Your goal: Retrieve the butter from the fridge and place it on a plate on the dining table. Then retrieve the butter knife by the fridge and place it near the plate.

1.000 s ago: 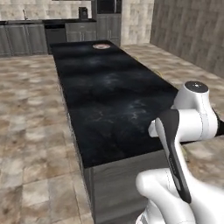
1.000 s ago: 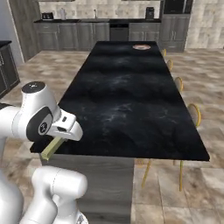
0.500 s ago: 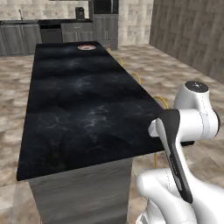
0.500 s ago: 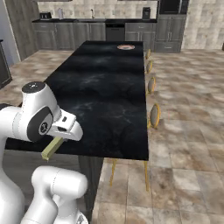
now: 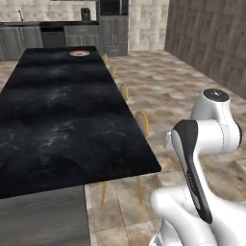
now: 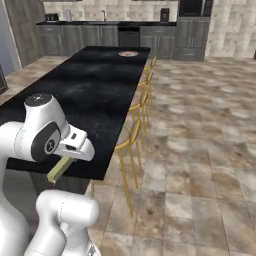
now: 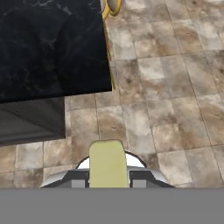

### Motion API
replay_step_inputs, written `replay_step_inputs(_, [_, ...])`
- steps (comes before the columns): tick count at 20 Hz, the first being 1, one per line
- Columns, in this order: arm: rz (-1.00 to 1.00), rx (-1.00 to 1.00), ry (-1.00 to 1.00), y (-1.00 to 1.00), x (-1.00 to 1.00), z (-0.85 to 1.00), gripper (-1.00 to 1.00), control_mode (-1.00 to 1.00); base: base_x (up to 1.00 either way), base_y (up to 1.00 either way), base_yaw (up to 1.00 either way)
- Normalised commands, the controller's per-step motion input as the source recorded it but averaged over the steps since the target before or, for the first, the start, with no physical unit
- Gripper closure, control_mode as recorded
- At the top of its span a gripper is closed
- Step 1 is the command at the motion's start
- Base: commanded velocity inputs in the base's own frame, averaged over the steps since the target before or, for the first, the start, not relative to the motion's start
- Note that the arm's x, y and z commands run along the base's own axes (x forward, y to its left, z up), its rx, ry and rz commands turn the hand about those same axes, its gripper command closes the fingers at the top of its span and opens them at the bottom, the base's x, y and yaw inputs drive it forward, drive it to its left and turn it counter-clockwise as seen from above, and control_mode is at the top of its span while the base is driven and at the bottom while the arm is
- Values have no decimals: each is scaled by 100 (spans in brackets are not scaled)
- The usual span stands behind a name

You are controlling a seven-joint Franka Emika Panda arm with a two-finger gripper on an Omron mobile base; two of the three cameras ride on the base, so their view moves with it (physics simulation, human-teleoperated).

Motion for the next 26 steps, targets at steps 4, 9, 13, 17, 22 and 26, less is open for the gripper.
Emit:
replay_step_inputs(4, [0, 0, 0, 0, 0, 0, 100, 100, 40, -100, 13])
replay_step_inputs(9, [0, 0, 0, 0, 0, 0, 100, 100, 46, -100, 17])
replay_step_inputs(13, [0, 0, 0, 0, 0, 0, 100, 100, 69, -100, 22])
replay_step_inputs(17, [0, 0, 0, 0, 0, 0, 100, 100, 96, -100, 27])
replay_step_inputs(22, [0, 0, 0, 0, 0, 0, 100, 100, 100, -100, 28])
replay_step_inputs(26, [0, 0, 0, 0, 0, 0, 100, 100, 100, -100, 30])
